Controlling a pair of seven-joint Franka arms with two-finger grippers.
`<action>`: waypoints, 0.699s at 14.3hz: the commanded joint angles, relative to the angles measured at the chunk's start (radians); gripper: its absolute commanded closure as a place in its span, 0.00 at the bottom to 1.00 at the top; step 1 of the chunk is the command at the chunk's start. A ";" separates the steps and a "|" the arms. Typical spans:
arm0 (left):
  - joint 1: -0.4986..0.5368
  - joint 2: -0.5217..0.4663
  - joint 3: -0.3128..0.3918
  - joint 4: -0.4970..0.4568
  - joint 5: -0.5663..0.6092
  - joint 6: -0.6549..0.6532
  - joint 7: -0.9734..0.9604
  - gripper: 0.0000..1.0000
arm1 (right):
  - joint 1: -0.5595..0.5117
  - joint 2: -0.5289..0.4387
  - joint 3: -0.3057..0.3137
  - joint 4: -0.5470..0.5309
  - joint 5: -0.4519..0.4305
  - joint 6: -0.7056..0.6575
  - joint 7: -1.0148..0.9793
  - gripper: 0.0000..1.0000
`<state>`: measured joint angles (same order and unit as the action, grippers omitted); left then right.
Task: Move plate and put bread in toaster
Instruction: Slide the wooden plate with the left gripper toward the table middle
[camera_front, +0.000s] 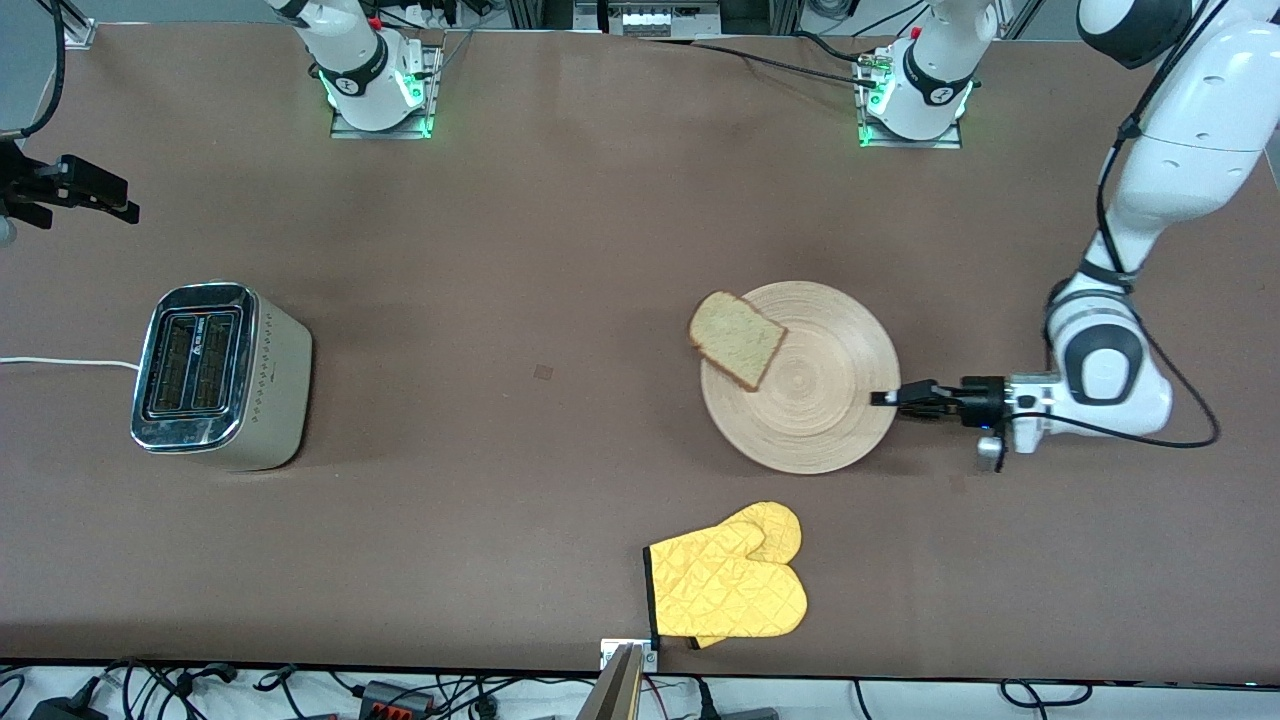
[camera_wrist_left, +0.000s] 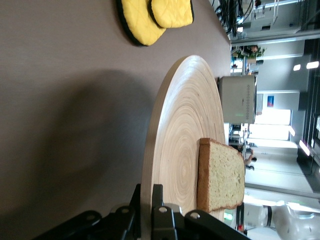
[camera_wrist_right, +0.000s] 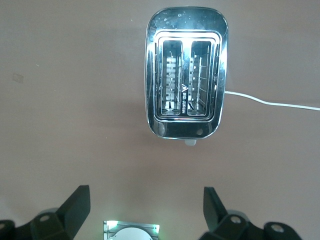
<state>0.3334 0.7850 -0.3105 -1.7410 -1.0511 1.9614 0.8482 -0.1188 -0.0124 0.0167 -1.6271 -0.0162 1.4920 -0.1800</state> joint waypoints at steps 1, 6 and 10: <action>0.018 -0.058 -0.144 -0.138 -0.151 0.194 -0.009 0.99 | -0.010 0.005 0.003 0.016 0.001 -0.007 -0.019 0.00; -0.048 -0.029 -0.329 -0.186 -0.315 0.511 0.006 0.99 | -0.010 0.005 0.003 0.016 0.001 -0.009 -0.021 0.00; -0.220 -0.017 -0.329 -0.167 -0.605 0.674 0.167 0.99 | -0.010 0.005 0.003 0.016 0.001 -0.009 -0.021 0.00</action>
<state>0.1732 0.7794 -0.6343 -1.9144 -1.5207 2.6037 0.9371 -0.1190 -0.0123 0.0163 -1.6271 -0.0162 1.4920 -0.1800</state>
